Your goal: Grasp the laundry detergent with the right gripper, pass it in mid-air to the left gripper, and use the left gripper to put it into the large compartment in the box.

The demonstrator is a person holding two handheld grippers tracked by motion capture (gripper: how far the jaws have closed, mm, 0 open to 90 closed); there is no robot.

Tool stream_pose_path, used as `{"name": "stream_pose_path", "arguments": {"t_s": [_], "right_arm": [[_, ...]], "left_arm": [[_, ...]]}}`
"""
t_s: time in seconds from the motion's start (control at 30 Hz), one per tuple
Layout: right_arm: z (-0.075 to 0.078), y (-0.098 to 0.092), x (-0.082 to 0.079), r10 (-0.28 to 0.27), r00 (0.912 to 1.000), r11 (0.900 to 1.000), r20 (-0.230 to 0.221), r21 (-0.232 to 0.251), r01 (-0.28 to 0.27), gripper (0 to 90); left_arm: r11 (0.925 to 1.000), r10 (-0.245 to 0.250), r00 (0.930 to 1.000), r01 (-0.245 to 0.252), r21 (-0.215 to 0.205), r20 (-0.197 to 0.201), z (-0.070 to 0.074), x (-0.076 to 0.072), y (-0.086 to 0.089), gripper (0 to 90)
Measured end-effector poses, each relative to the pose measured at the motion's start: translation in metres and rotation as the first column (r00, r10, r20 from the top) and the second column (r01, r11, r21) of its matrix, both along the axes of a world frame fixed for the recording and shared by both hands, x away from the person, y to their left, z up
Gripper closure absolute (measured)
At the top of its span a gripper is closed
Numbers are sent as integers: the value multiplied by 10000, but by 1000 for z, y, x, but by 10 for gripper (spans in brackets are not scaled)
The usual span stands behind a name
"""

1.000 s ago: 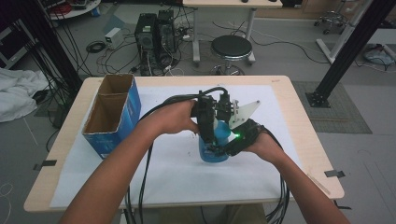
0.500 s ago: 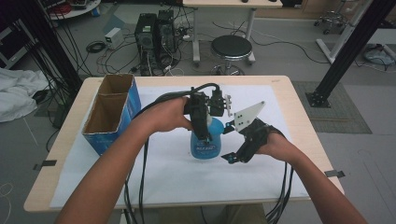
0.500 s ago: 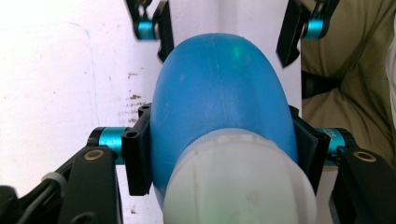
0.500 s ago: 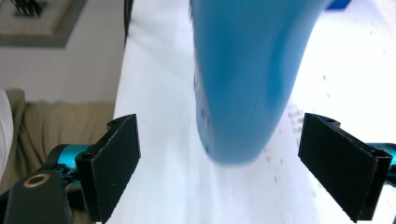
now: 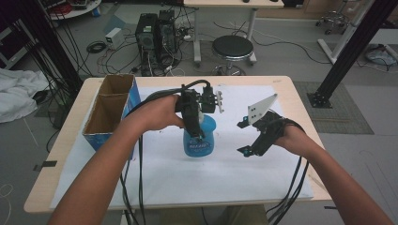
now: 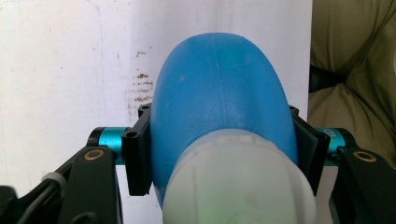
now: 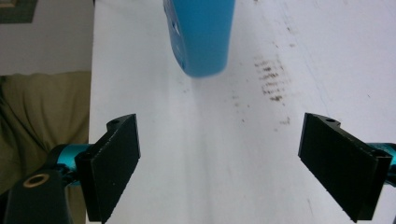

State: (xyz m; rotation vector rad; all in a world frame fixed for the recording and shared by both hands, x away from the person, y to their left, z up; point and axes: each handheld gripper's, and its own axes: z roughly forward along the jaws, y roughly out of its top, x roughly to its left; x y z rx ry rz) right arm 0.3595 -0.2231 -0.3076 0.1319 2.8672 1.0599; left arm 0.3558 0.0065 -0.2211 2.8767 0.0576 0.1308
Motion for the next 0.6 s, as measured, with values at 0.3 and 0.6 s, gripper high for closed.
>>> {"name": "stream_pose_path", "arguments": {"t_s": [0.3, 0.6], "right_arm": [[9, -20, 8, -915, 9958, 9934, 29, -698, 914, 6], [20, -47, 27, -2273, 9734, 9533, 279, -1978, 2283, 7]], "left_arm": [[9986, 529, 9985, -529, -21, 116, 9, 3, 13, 375], [9738, 2274, 9735, -2271, -128, 244, 37, 11, 33, 375]]}}
